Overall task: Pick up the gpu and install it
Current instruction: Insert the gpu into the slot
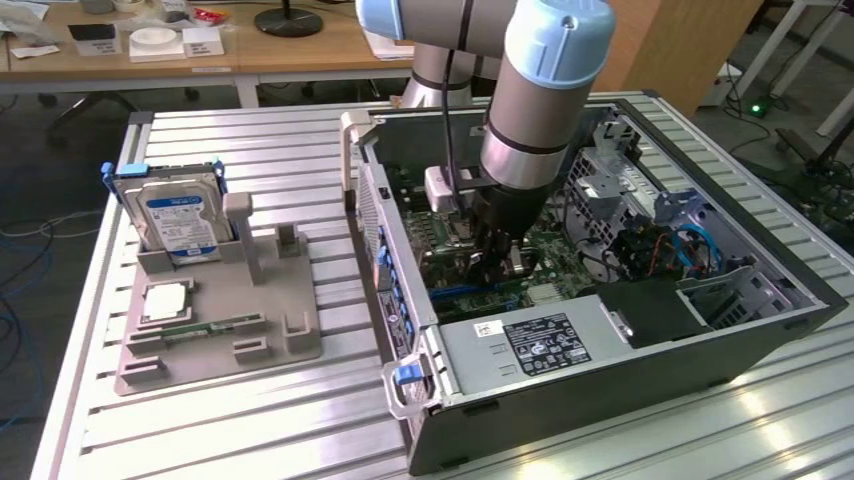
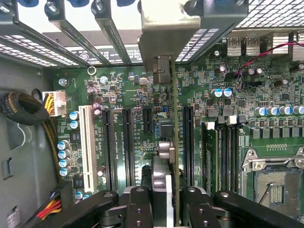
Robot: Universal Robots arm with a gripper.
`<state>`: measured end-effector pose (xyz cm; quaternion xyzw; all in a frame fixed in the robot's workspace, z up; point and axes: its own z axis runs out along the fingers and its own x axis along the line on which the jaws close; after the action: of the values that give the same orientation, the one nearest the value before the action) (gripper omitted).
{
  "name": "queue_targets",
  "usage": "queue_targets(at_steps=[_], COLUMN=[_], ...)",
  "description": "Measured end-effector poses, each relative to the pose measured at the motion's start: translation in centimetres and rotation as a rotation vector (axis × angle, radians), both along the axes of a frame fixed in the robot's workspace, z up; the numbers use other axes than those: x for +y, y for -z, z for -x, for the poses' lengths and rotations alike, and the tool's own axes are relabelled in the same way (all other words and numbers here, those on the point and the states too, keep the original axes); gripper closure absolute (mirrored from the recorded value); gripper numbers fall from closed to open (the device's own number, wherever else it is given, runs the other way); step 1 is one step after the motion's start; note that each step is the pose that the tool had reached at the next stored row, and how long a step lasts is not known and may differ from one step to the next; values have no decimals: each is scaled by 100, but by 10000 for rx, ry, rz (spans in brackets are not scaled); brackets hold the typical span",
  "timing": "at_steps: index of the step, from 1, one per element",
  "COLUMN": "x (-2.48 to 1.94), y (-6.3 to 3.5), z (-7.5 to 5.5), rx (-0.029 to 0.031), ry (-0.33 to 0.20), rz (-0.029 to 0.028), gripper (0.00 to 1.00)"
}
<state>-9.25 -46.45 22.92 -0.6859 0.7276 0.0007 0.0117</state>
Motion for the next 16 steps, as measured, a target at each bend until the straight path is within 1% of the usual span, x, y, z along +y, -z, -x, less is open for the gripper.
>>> queue_targets(at_steps=[2,3,4,5,6,7,16], x=[0,1,2,5,13,15,21], y=[1,3,2,2,3,3,4], z=[-1,0,1,1,0,-1,0], rx=[-1,-2,-1,-1,-2,-2,-1], ry=[0,0,2,2,0,0,-1], rz=[10,36,87,169,265,301,303], gripper=[71,71,71,71,71,71,71])
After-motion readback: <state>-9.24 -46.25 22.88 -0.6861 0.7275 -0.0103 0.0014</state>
